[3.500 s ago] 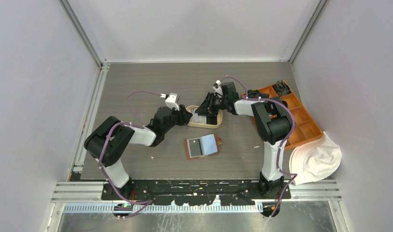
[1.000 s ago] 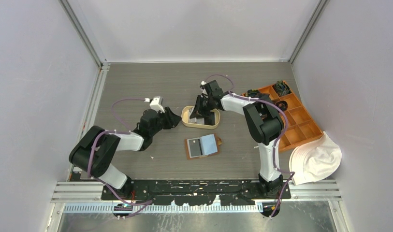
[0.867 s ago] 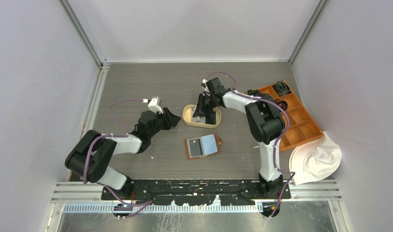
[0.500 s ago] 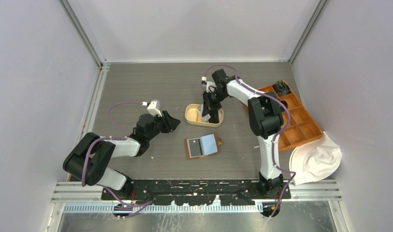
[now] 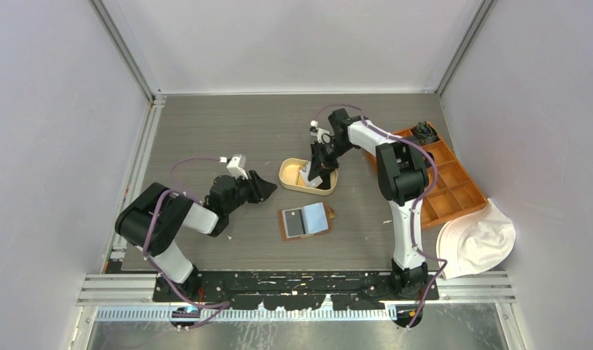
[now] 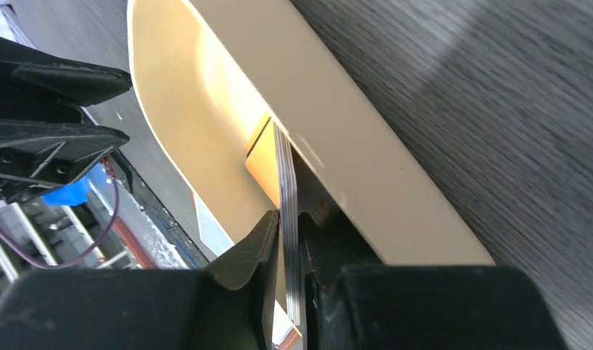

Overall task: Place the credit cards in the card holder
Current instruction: Pick up the credit card from the storage box.

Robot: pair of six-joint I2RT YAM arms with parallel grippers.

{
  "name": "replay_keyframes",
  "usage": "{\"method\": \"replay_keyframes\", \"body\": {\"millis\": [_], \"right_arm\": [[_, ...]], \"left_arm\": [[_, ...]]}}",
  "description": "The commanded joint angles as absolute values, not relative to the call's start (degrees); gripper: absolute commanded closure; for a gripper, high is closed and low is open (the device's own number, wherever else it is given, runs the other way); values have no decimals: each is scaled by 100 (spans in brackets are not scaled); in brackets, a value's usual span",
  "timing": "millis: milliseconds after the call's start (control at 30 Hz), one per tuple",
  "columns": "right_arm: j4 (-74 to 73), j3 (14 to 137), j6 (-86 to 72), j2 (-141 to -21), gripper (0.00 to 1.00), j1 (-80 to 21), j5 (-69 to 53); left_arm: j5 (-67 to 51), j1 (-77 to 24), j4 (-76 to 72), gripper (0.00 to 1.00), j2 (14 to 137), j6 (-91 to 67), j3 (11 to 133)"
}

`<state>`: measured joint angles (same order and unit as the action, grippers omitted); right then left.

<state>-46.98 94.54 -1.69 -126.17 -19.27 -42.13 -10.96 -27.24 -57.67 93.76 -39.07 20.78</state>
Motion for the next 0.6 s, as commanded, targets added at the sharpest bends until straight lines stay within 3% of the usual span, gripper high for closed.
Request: {"method": "replay_keyframes", "body": {"millis": [0,300,567], "right_arm": [[-4557,9367,-492,-12604,79,-1771,-4724],[-4399,9284,-675,-12536,71,-1693,-4949],[-4342,9255,-799,-12523,70,-1627,-5079]], "left_arm": [[-1265,-2694,-6733,60,9510,-3986,2035],[-1300,-2698,-6939,61,9610,-4003,1987],[-1305,-2697,-7079,61,9675,-4016,1951]]}}
